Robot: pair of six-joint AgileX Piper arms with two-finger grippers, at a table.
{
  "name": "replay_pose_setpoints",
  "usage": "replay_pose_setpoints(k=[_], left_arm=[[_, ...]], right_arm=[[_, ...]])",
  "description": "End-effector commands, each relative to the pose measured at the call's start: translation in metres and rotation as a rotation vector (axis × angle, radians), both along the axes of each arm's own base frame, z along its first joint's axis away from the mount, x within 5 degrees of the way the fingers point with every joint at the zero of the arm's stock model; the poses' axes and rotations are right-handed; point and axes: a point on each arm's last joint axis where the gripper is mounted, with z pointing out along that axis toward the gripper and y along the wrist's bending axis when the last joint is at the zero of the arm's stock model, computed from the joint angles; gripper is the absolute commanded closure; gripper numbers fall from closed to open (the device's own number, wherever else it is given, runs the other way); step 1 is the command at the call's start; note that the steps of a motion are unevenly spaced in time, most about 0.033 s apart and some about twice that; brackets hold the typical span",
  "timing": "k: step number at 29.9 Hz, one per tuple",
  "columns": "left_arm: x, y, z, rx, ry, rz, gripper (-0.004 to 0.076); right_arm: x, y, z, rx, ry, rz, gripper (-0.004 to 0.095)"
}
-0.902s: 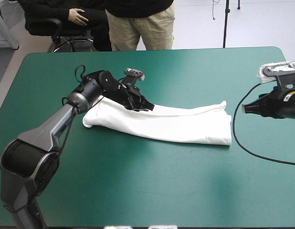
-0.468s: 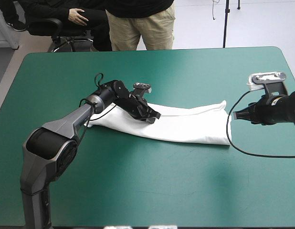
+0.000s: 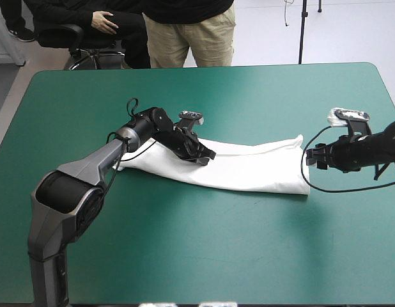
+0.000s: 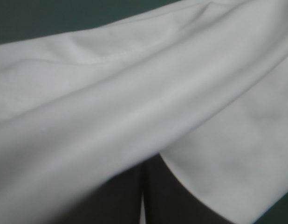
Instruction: Fold the cloth
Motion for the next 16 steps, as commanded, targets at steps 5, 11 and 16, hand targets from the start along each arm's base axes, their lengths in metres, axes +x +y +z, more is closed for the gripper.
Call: replay_pose_setpoints(k=[5, 11, 16], left_arm=[[-0.003, -0.003, 0.021, -0.040, -0.030, -0.006, 0.0741], [-0.003, -0.003, 0.021, -0.037, -0.031, -0.007, 0.0741], [-0.004, -0.003, 0.020, -0.036, -0.024, -0.011, 0.0741]], right_arm=[[0.031, 0.000, -0.024, 0.093, -0.003, 0.003, 0.0277], [0.049, -0.001, -0.062, 0.105, 0.093, 0.017, 0.0277], [0.060, 0.006, -0.086, 0.102, 0.140, 0.029, 0.0301]])
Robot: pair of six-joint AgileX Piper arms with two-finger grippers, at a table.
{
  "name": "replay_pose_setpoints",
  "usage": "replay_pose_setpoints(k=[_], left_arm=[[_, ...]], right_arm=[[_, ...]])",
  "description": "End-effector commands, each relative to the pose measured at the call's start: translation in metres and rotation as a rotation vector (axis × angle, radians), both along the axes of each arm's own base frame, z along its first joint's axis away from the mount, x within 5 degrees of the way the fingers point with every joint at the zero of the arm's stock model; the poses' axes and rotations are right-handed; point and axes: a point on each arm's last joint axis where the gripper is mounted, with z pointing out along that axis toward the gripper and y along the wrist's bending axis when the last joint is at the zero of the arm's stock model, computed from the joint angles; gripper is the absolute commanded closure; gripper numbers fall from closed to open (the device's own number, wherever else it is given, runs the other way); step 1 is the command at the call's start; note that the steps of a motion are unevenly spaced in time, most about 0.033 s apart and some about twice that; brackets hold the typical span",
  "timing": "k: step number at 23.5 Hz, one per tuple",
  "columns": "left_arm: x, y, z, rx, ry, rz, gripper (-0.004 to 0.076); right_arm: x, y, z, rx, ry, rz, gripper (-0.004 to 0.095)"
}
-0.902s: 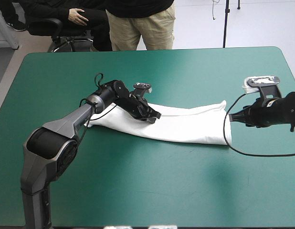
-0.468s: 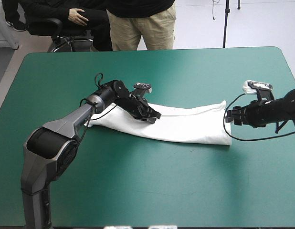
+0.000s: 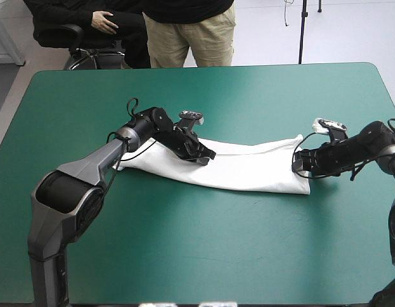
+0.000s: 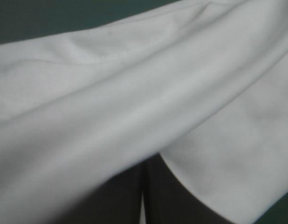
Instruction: Fold the cloth
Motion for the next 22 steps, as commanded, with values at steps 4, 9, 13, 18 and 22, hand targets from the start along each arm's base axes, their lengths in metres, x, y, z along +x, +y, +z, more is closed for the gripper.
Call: replay_pose_setpoints(k=[4, 9, 13, 18, 22], left_arm=[[-0.004, -0.003, 0.021, -0.035, -0.027, -0.009, 0.0741], [-0.002, -0.003, 0.020, -0.037, -0.038, 0.000, 0.0741], [0.001, -0.003, 0.021, -0.042, -0.063, 0.018, 0.0741], [0.002, 0.001, 0.056, -0.087, -0.198, 0.064, 0.0741], [-0.017, 0.024, 0.159, -0.018, -0.530, 0.026, 0.0741]], right_arm=[[0.008, 0.011, 0.001, 0.018, -0.035, 0.035, 0.0463], [0.007, 0.011, 0.002, 0.010, -0.046, 0.061, 0.0821], [0.008, 0.012, 0.006, 0.009, -0.083, 0.081, 0.0919], [-0.006, 0.016, 0.058, 0.000, -0.263, 0.066, 0.0919], [-0.016, 0.030, 0.109, 0.129, -0.368, 0.119, 0.0919]])
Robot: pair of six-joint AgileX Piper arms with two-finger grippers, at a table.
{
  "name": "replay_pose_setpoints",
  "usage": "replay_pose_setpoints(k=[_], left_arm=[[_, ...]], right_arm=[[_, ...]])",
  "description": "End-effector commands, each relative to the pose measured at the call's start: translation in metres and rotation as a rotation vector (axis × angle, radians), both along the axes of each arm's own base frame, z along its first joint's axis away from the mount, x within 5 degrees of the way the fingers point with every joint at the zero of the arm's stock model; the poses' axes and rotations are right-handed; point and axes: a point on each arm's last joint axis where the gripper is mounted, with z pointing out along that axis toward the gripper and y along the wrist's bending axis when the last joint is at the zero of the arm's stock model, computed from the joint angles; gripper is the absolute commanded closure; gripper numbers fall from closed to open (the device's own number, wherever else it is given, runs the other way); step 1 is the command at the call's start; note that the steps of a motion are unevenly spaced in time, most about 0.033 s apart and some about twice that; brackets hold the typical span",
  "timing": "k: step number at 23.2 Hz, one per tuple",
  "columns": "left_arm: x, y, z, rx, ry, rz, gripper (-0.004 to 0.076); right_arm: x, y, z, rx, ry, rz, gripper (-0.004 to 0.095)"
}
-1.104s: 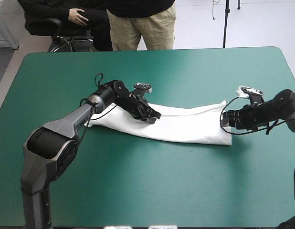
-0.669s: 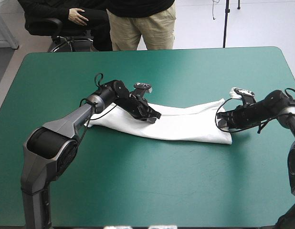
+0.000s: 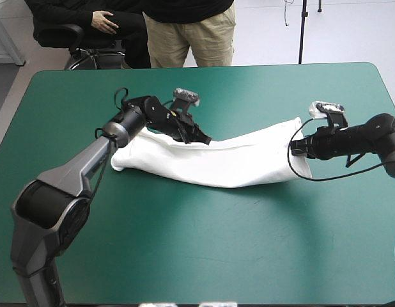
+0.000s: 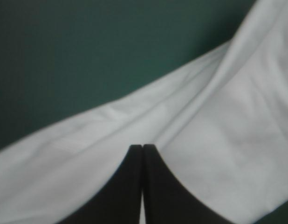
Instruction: Fold the cloth
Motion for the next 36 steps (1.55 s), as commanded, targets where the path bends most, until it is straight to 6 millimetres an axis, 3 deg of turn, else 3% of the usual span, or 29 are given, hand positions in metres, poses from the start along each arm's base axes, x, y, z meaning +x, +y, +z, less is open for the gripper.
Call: replay_pose_setpoints(k=[1, 3, 8, 12, 15, 18, 19, 23, 26, 27, 29, 30, 32, 36], left_arm=[[-0.029, 0.026, 0.122, 0.005, -0.333, 0.033, 0.0741], [-0.045, 0.041, 0.155, 0.066, -0.412, 0.050, 0.0741], [-0.098, 0.082, 0.228, 0.165, -0.556, 0.126, 0.0741], [-0.139, 0.107, 0.265, 0.151, -0.647, 0.193, 0.0741], [-0.165, 0.119, 0.282, 0.112, -0.688, 0.214, 0.0741], [-0.185, 0.129, 0.291, 0.094, -0.707, 0.222, 0.0741], [-0.193, 0.133, 0.294, 0.096, -0.710, 0.225, 0.0741], [-0.199, 0.136, 0.291, 0.118, -0.670, 0.219, 0.0741], [-0.199, 0.136, 0.289, 0.126, -0.654, 0.217, 0.0741], [-0.199, 0.137, 0.289, 0.130, -0.656, 0.219, 0.0741], [-0.196, 0.137, 0.288, 0.145, -0.656, 0.225, 0.0741], [-0.194, 0.136, 0.286, 0.153, -0.644, 0.227, 0.0741], [-0.190, 0.134, 0.283, 0.166, -0.626, 0.224, 0.0741], [-0.188, 0.134, 0.282, 0.166, -0.608, 0.241, 0.0741]], right_arm=[[-0.003, 0.020, 0.056, 0.092, -0.142, 0.076, 0.0918], [-0.001, 0.037, 0.072, 0.099, -0.179, 0.126, 0.0918], [0.000, 0.105, 0.111, 0.096, -0.292, 0.250, 0.0919], [0.006, 0.168, 0.125, 0.090, -0.325, 0.374, 0.0919], [0.018, 0.211, 0.121, 0.086, -0.314, 0.439, 0.0919], [0.029, 0.251, 0.117, 0.103, -0.312, 0.493, 0.0919], [0.036, 0.275, 0.115, 0.117, -0.324, 0.530, 0.0919], [0.061, 0.329, 0.093, 0.103, -0.346, 0.550, 0.0919], [0.066, 0.346, 0.076, 0.117, -0.329, 0.593, 0.0917], [0.065, 0.354, 0.071, 0.135, -0.333, 0.620, 0.0871], [0.058, 0.364, 0.072, 0.169, -0.376, 0.678, 0.0659], [0.052, 0.371, 0.076, 0.230, -0.416, 0.739, 0.0508], [0.040, 0.379, 0.087, 0.367, -0.476, 0.839, 0.0338], [0.047, 0.365, 0.093, 0.314, -0.442, 0.782, 0.0362]])
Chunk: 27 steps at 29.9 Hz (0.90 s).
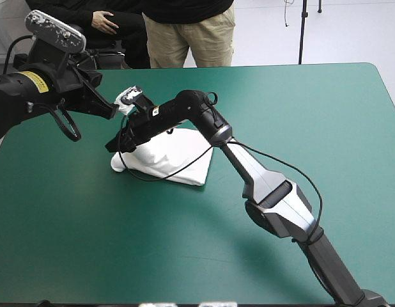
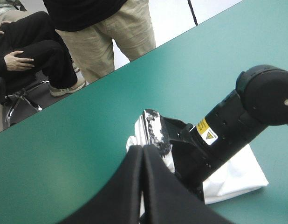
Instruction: Fold the cloth
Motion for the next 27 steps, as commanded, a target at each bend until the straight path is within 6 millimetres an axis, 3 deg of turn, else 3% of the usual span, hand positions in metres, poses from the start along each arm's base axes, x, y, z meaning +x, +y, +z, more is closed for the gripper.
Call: replay_pose_setpoints(k=[1, 9, 16, 21, 24, 27], left_arm=[[-0.012, 0.007, 0.010, -0.022, -0.021, 0.022, 0.0741], [-0.012, 0.008, 0.010, -0.014, -0.023, 0.029, 0.0741], [-0.012, 0.008, 0.009, -0.010, -0.015, 0.033, 0.0741], [-0.012, 0.008, 0.009, -0.009, -0.014, 0.034, 0.0741], [-0.013, 0.009, 0.008, -0.007, -0.008, 0.034, 0.0741], [-0.013, 0.008, 0.008, -0.021, -0.003, 0.036, 0.0741]], right_arm=[[-0.004, -0.027, 0.059, 0.077, -0.080, -0.055, 0.0377], [0.002, -0.076, 0.100, 0.115, 0.013, -0.176, 0.0451], [-0.013, -0.092, 0.135, 0.148, -0.030, -0.199, 0.0454], [0.005, -0.114, 0.120, -0.108, -0.112, -0.394, 0.0497], [0.015, -0.135, 0.093, -0.215, 0.017, -0.415, 0.0517], [0.008, -0.157, 0.063, -0.310, 0.119, -0.380, 0.0517]])
